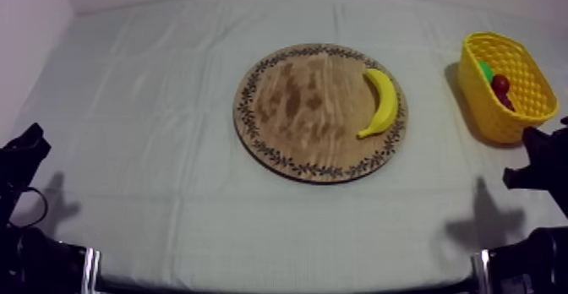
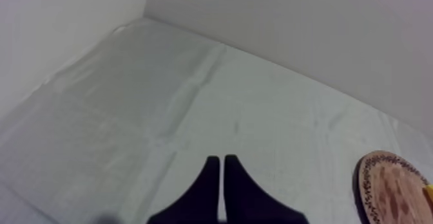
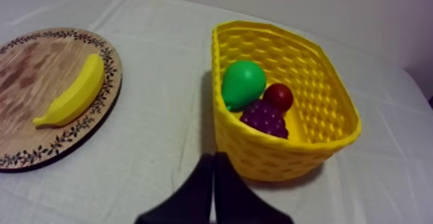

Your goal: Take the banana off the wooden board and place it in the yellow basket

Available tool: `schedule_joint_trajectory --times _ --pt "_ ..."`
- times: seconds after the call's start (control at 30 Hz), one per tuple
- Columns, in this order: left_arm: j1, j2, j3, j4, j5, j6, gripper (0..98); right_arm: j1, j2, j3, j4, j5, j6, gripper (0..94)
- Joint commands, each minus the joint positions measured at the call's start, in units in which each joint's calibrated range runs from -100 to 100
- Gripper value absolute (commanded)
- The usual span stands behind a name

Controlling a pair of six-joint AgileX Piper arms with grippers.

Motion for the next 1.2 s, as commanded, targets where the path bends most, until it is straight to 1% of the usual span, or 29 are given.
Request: schedule_joint_trajectory --times 0.0,0.47,0.6,0.77,0.97,1.17 --pt "0.0 0.0 0.0 -0.01 0.0 0.0 0.1 0.0 0.0 0.0 0.0 0.0 0.0 0.4" --pt "0.0 0.0 0.0 -0.01 0.0 0.0 0.1 -0.1 0.0 0.0 0.0 0.0 0.0 0.4" --pt "0.0 0.0 0.0 -0.01 0.0 0.0 0.1 -1.3 0.0 0.0 0.0 0.2 0.2 0.4" --pt "0.0 0.0 0.0 -0.01 0.0 0.0 0.1 -5.8 0.0 -0.4 0.1 2.1 0.9 0.6" --pt "0.0 0.0 0.0 -0.01 0.0 0.0 0.1 -12.5 0.0 -0.2 0.2 1.8 1.6 0.6" --pt "0.0 0.0 0.0 -0.01 0.0 0.0 0.1 -16.3 0.1 -0.6 0.2 1.4 0.7 0.6"
